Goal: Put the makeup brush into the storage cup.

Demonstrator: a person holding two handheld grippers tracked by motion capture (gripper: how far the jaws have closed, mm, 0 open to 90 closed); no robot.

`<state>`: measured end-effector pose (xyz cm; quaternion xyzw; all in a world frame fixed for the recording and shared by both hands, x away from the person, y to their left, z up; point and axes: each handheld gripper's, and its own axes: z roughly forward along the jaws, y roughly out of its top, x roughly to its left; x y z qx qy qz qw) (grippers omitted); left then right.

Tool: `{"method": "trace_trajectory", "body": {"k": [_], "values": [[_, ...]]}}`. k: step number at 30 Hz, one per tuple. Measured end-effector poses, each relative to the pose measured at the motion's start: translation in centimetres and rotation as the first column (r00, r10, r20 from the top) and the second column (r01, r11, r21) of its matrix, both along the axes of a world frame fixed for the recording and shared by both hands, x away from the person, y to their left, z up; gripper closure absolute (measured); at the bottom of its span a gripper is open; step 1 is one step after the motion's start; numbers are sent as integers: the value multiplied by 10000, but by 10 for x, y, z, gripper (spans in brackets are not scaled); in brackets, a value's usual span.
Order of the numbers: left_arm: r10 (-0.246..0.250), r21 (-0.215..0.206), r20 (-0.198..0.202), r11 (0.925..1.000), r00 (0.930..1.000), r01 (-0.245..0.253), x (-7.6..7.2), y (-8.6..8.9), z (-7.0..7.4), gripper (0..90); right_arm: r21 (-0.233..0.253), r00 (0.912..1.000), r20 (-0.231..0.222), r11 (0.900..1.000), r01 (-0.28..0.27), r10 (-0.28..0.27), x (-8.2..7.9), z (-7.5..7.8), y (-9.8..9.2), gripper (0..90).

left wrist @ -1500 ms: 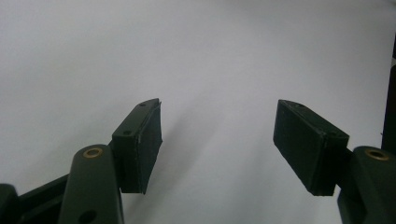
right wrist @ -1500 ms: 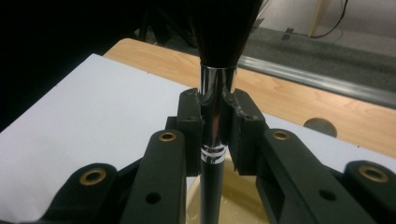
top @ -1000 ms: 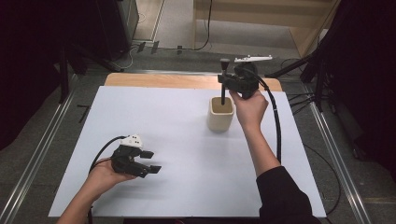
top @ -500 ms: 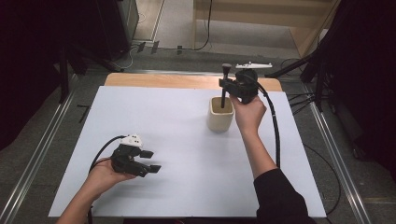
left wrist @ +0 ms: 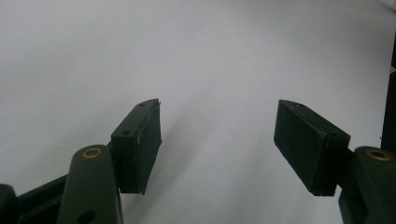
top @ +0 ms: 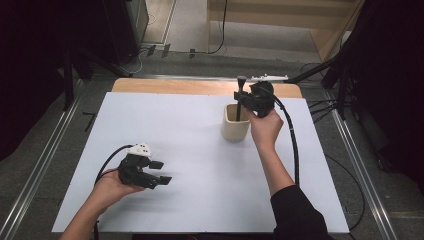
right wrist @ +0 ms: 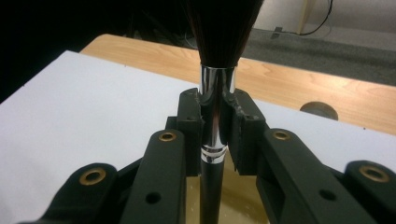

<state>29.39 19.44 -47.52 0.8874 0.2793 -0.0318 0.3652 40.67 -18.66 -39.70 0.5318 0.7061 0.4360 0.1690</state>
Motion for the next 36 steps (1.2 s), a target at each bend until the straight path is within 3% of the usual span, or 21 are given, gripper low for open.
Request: {"method": "trace_trajectory", "body": {"k": [26, 36], "values": [[-40, 56, 36, 10000, 10000, 40, 0, 0, 0, 331, 4, 9991, -398, 9999, -121, 121, -6, -26, 0, 778], [-42, 53, 36, 10000, 10000, 42, 0, 0, 1, 330, -22, 9988, -449, 9998, -176, 174, -7, -27, 0, 777]]}}
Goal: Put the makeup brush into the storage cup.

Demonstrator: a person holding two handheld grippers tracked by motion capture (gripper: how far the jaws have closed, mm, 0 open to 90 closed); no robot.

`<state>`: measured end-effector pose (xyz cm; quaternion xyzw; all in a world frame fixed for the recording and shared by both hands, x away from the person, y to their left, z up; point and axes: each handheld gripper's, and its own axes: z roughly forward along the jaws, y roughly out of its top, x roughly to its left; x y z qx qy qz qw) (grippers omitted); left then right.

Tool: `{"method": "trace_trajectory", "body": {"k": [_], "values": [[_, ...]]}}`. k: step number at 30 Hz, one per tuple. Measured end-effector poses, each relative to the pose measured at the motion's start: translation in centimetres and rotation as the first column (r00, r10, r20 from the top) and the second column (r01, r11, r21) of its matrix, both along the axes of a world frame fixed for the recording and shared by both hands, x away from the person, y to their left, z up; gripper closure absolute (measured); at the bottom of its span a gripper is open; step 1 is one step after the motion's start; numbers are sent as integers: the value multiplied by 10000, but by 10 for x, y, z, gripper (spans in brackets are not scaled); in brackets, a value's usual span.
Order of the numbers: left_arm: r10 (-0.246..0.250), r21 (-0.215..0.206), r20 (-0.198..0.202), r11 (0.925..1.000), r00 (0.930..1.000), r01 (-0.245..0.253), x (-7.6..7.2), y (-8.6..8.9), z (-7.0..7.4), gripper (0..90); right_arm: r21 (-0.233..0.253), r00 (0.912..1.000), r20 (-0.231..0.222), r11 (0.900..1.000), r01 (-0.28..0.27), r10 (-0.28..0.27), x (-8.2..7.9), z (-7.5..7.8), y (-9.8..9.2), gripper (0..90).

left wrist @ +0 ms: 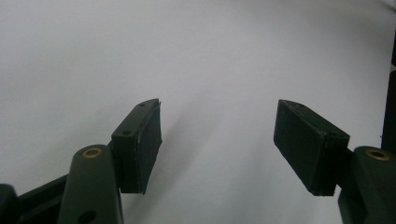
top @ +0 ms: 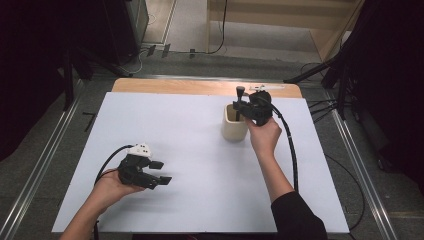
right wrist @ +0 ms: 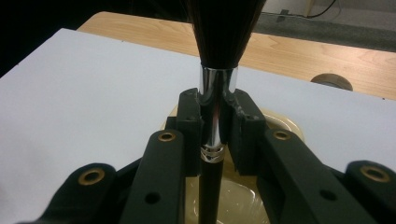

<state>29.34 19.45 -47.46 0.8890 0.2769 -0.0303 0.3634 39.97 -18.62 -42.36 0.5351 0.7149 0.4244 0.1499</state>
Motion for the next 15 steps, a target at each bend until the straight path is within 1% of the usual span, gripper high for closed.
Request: {"method": "trace_trajectory", "body": {"k": [9, 10, 11, 12, 13, 15], "values": [[25, -27, 19, 10000, 10000, -25, 0, 0, 0, 330, -31, 10000, 29, 10000, 9, -9, -1, 2, -1, 774], [25, -38, 21, 10000, 10000, -25, 0, 0, 0, 330, -54, 10000, 43, 10000, 1, 0, -1, 2, -1, 726], [26, -32, 35, 10000, 10000, -26, 0, 0, 0, 330, 97, 9999, 100, 9999, -139, 138, -1, 2, -1, 584], [33, -12, 36, 10000, 10000, -33, 0, 1, 0, 330, 263, 9993, 101, 9990, -367, 364, 0, 1, -2, 475], [37, -9, 26, 10000, 10000, -37, 0, 0, 0, 330, 284, 9990, 31, 9986, -455, 454, 0, 1, -2, 448], [23, 7, -2, 10000, 10000, -23, 0, 0, 0, 330, 216, 9975, 92, 9973, -697, 696, -1, 1, -3, 360]]}}
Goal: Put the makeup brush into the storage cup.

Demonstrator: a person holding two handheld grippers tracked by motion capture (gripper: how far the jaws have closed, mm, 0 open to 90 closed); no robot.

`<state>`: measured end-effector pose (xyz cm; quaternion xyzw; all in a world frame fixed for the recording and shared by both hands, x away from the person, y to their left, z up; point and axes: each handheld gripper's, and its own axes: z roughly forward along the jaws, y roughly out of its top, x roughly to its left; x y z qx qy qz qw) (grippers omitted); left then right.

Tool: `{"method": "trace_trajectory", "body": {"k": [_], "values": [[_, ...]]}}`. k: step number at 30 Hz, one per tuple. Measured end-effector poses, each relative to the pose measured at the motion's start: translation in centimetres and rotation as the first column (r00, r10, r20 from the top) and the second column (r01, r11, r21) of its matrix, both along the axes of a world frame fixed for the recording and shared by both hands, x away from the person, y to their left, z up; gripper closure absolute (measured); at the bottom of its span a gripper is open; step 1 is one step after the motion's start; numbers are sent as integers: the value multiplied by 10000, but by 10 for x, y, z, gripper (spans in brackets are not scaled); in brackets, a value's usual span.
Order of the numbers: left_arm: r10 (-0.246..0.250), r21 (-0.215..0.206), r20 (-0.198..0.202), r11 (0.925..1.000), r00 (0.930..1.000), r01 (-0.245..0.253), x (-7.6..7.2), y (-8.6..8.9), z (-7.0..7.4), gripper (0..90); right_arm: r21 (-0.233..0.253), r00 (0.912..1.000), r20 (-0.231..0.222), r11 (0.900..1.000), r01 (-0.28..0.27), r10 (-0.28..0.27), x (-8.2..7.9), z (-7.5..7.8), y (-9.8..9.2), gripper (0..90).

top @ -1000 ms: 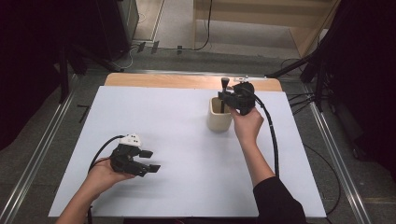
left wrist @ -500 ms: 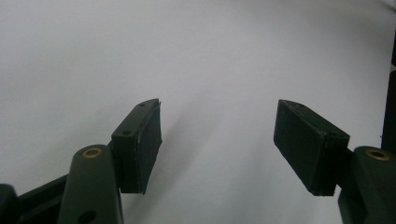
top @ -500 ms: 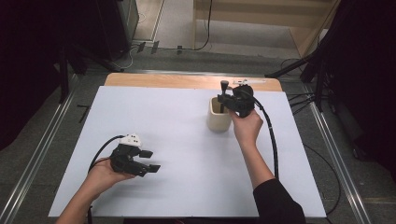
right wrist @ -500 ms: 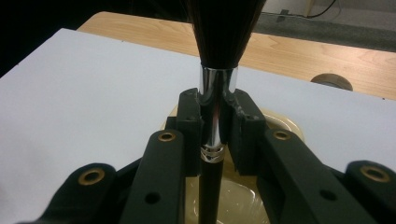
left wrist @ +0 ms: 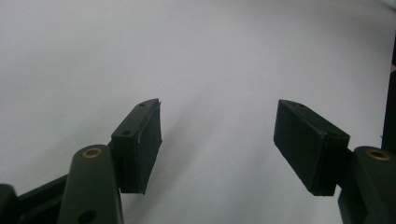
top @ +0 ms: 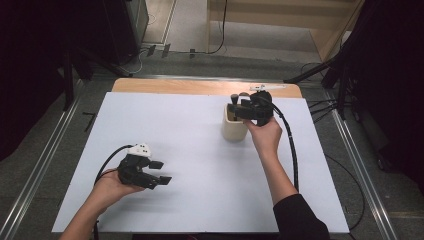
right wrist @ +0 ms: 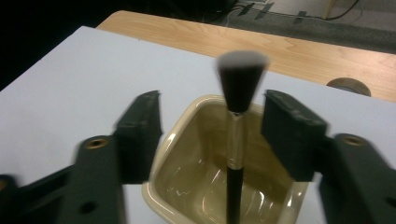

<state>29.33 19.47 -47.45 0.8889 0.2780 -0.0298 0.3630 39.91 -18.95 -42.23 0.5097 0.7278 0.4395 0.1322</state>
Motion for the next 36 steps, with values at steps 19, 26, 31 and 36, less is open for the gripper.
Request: {"method": "trace_trajectory", "body": {"k": [19, 26, 31, 36], "values": [[79, -28, -22, 10000, 10000, -79, 0, 1, 0, 326, -507, 9913, -240, 9901, -1305, 1295, -16, 7, 1, 269], [102, 4, -22, 9999, 9999, -102, 1, 2, 0, 326, -675, 9894, -509, 9880, -1390, 1357, -24, 9, 0, 269], [134, -24, -23, 9999, 9999, -134, 1, 2, 0, 326, -548, 9853, -569, 9849, -1642, 1611, -31, 9, -1, 272], [112, 16, -16, 9999, 9999, -112, 1, 2, 0, 326, -466, 9801, -575, 9801, -1928, 1900, -40, 11, 1, 287]]}}
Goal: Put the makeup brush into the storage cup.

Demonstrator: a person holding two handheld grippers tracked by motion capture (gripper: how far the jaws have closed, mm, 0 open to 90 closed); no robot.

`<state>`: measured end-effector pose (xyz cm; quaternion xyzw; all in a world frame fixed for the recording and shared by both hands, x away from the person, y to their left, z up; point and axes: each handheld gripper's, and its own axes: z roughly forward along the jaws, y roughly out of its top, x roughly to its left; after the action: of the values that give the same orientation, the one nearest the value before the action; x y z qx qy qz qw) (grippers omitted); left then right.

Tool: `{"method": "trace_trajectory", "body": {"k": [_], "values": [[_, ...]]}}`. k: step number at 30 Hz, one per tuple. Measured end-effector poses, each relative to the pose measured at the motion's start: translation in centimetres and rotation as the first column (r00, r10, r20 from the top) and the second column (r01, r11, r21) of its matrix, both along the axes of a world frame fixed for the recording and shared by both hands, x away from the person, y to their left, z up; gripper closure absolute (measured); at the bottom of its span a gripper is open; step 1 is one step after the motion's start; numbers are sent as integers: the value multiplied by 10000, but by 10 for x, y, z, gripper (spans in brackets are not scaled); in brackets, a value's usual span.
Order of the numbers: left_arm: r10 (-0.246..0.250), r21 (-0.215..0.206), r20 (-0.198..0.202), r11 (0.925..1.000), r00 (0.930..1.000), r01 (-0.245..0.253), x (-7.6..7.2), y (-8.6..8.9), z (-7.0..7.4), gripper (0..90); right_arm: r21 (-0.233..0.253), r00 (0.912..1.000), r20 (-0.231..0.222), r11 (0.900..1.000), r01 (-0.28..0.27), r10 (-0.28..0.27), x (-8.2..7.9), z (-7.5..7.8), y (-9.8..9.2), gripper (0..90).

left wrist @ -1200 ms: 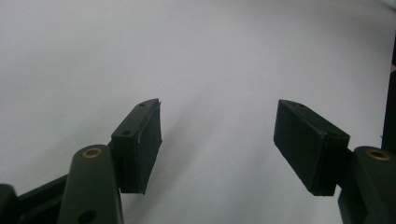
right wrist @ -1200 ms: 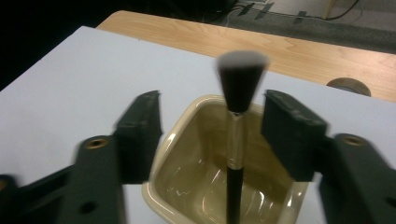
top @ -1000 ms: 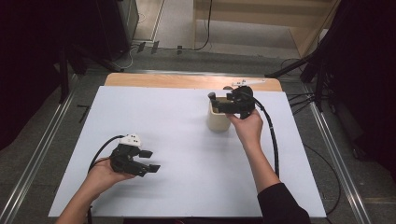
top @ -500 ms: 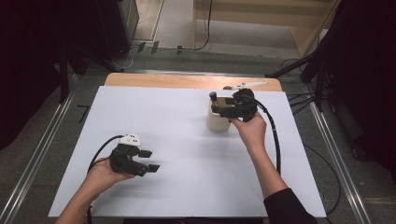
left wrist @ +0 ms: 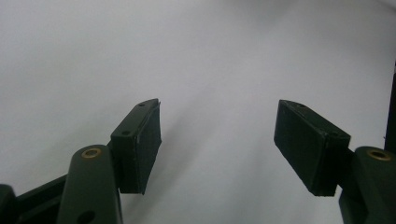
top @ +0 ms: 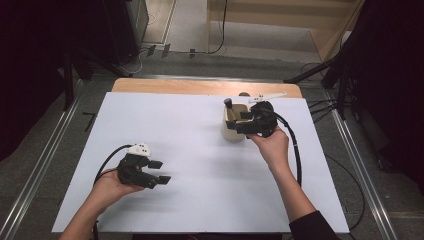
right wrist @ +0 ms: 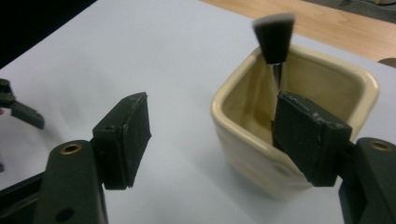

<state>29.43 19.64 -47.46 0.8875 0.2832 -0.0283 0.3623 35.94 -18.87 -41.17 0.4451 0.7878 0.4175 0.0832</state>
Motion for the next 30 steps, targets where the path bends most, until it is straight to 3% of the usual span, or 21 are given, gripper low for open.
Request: {"method": "trace_trajectory", "body": {"k": [8, 11, 17, 23, 27, 30], "values": [[8, -23, 20, 10000, 10000, -7, 0, 1, 0, 326, -138, 9988, 129, 9988, -480, 482, -15, -3, 4, 288], [-8, 21, 25, 10000, 10000, 8, 0, 1, 0, 326, 63, 9977, 35, 9977, -678, 678, -21, -7, 4, 287], [18, -27, 51, 10000, 10000, -17, 0, 2, 0, 326, -254, 9948, 331, 9951, -955, 964, -35, -13, 1, 278], [83, -30, 96, 10000, 9999, -83, 1, 4, 0, 326, -71, 9888, 557, 9903, -1385, 1387, -46, -18, -2, 265], [71, -61, 106, 10000, 9999, -70, 1, 4, 0, 326, 337, 9863, 570, 9870, -1568, 1548, -52, -22, -4, 256], [28, -59, 109, 10000, 9999, -28, 1, 4, 0, 326, 220, 9847, 608, 9860, -1651, 1635, -56, -27, -6, 256]]}}
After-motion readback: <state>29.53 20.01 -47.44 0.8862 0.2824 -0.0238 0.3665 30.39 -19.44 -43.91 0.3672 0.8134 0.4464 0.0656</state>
